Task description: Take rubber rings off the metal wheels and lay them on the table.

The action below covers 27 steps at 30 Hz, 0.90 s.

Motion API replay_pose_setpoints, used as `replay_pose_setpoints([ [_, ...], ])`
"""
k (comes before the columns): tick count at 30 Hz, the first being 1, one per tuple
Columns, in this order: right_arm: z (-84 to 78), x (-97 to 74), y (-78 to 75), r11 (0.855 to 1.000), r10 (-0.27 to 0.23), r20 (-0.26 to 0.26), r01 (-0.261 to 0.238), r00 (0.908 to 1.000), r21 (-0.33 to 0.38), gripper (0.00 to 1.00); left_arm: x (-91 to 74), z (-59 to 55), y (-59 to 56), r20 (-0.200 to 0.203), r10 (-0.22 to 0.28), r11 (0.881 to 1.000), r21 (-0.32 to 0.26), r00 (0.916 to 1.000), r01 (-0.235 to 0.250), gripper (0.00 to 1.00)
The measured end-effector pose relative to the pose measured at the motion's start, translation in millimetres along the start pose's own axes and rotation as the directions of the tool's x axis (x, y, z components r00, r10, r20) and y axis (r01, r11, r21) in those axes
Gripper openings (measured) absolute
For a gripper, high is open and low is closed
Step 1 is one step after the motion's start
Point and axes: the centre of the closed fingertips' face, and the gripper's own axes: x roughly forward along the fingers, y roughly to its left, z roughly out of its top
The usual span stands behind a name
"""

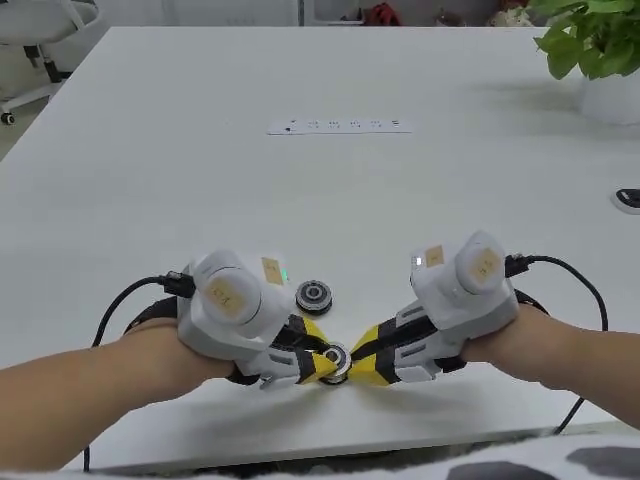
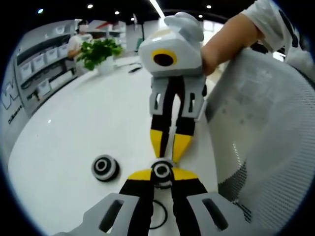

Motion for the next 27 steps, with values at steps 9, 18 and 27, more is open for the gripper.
replay_pose_setpoints([
  [9,-2.3,-1.6,-1.3,0.998,0.005,0.0,-0.005,1.0,0.067,0.0,-0.3,0.2,-0.7,0.004,0.009,1.0,0.002,0.9999,-0.009,0.14],
  [18,0.3,-2.2,-3.6,0.984,0.011,0.03,-0.016,0.9995,0.179,0.0,-1.4,-0.6,0.6,0.002,0.017,1.0,0.006,0.9998,-0.017,0.13],
  [27,0.3,-4.3,-6.7,0.968,0.01,0.051,-0.023,0.9987,0.25,0.0,-2.0,-1.0,1.1,0.001,0.023,1.0,0.004,0.9997,-0.023,0.13],
])
